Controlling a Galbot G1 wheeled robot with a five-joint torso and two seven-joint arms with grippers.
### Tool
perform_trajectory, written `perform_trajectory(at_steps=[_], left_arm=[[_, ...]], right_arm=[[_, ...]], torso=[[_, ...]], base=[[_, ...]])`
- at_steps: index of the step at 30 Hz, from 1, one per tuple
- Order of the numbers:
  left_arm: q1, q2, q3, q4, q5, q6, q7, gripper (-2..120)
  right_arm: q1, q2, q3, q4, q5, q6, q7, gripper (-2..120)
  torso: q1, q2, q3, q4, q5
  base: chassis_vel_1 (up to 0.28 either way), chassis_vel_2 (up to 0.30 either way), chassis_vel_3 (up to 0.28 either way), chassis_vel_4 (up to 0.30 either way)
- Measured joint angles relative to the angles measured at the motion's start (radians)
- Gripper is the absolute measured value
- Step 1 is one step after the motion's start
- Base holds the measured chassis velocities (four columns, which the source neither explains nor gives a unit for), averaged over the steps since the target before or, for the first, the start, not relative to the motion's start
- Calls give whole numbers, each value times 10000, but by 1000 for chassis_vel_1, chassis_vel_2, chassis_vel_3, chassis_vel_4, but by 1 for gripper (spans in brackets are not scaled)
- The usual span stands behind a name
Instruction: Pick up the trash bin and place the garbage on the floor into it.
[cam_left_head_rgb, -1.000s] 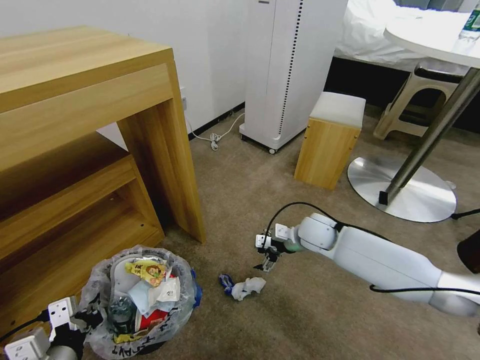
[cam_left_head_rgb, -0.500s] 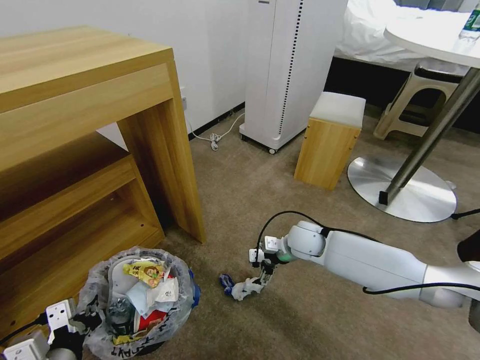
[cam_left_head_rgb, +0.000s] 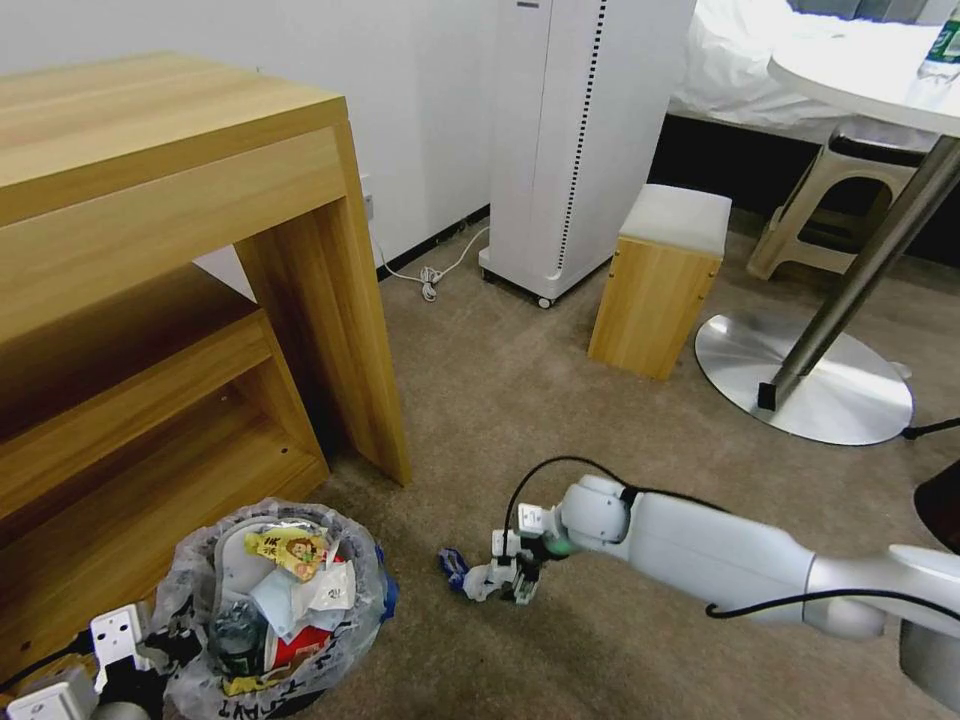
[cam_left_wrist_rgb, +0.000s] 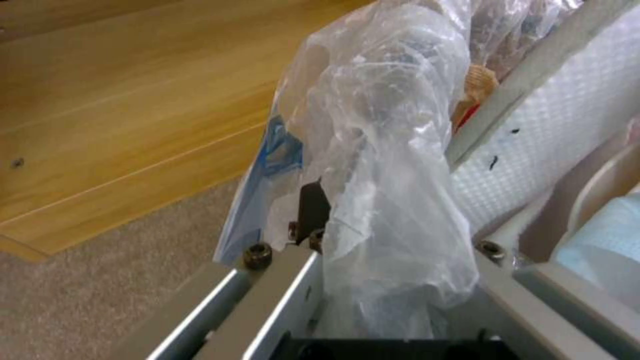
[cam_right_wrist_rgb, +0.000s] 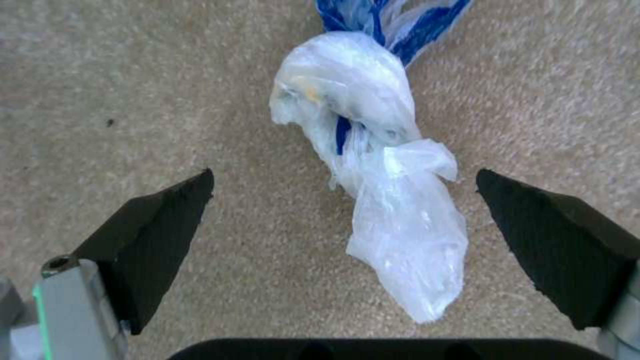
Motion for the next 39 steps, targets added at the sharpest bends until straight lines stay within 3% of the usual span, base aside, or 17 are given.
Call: perform_trajectory(at_steps=[11,17,24,32,39], left_arm=[[15,28,41,4,36,2,51,1],[99,45,43,5,102,-25,66,1],[132,15,93,5,255,-76,74,1],[165,28,118,-20,380,-124,81,1],[181,-25,202,12,553,-203,107,1]], right_arm=[[69,329,1,-615,29,274,0,100],[64,1126,83,-1504,5,604,-57,100],[-30,1418,92,-1769,49,701,-143,99],[-342,1398,288,-2006,-49,834,-145,80],[-433,1361,398,-2080,9,857,-82,55]], torso=[[0,0,0,0,-1],[0,0,0,1,0],[0,1,-1,1,-1],[0,0,0,0,0],[0,0,0,1,0]], base=[[0,0,0,0],[0,0,0,0],[0,0,0,0],[0,0,0,0],[0,0,0,0]])
